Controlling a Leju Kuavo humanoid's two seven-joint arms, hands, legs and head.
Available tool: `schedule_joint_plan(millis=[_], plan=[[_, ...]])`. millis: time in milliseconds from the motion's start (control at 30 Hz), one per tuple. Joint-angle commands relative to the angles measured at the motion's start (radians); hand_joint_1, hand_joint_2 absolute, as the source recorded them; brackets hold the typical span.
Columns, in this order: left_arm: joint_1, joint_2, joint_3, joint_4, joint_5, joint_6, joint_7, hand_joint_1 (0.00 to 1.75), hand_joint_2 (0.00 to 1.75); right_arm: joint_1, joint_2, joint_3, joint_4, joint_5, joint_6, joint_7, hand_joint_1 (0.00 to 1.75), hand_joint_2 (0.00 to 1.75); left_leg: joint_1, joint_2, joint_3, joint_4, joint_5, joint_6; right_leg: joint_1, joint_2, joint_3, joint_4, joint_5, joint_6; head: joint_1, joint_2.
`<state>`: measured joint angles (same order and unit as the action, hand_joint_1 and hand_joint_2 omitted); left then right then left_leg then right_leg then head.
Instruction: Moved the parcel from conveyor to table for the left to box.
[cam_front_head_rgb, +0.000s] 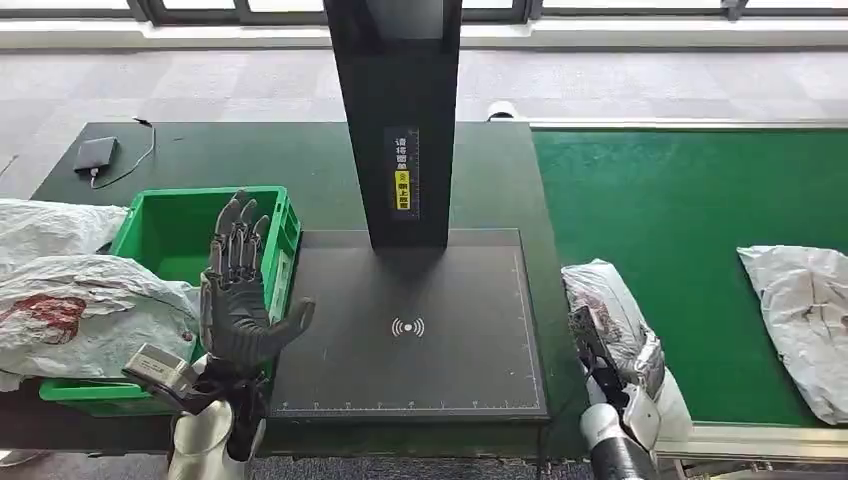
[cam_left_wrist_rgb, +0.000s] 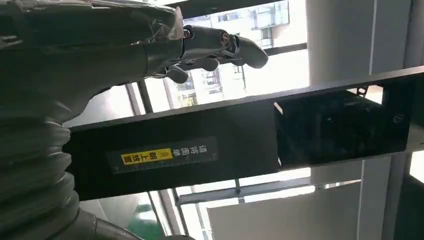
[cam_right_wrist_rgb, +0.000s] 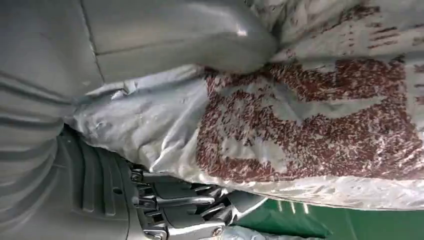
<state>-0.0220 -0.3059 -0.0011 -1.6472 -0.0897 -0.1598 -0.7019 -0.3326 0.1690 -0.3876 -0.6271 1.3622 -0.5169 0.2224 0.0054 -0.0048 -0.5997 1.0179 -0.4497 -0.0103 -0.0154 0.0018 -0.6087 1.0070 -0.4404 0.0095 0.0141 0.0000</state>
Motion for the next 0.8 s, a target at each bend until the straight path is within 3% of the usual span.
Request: schedule_joint_plan(millis=[33, 633, 700, 767, 800], plan=[[0.011, 0.000, -0.010, 0.050, -0.003, -0.003, 0.004, 0.00, 1.75, 0.000, -0.038, 0.032, 0.097, -0.002, 0.021, 0.013, 1.75, 1.75, 0.000, -0.001, 0.005, -0.003, 0.000, 0.000, 0.000, -0.002, 0.005, -0.003, 0.000, -0.001, 0.000, 0.000], [0.034, -0.013, 0.011, 0.033, -0.030, 0.004, 0.005, 0.00, 1.75, 0.001, -0.025, 0.040, 0.057, 0.001, -0.048, -0.013, 1.75, 1.75, 0.000, -0.002, 0.005, -0.001, 0.000, 0.000, 0.000, -0.003, 0.006, -0.002, -0.001, 0.000, 0.000, 0.000], [0.038, -0.016, 0.012, 0.030, -0.034, 0.004, 0.005, 0.00, 1.75, 0.014, -0.014, 0.043, 0.013, -0.014, -0.120, -0.062, 1.75, 1.75, 0.000, -0.002, 0.005, -0.002, 0.000, 0.000, 0.000, -0.003, 0.007, -0.002, -0.001, 0.000, 0.000, 0.000], [0.043, -0.018, 0.012, 0.026, -0.042, 0.012, 0.004, 0.00, 1.75, 0.064, 0.010, 0.050, -0.148, -0.022, -0.181, -0.153, 1.75, 1.75, 0.001, -0.002, 0.005, -0.002, -0.001, 0.000, 0.001, -0.003, 0.007, -0.003, -0.001, -0.001, 0.000, 0.000], [0.044, -0.019, 0.012, 0.025, -0.043, 0.017, 0.004, 0.00, 1.75, 0.134, 0.063, 0.009, -0.389, 0.009, -0.181, -0.253, 1.75, 1.75, 0.000, -0.002, 0.004, -0.001, 0.000, 0.000, 0.000, -0.003, 0.005, -0.001, -0.001, -0.001, 0.000, 0.000]])
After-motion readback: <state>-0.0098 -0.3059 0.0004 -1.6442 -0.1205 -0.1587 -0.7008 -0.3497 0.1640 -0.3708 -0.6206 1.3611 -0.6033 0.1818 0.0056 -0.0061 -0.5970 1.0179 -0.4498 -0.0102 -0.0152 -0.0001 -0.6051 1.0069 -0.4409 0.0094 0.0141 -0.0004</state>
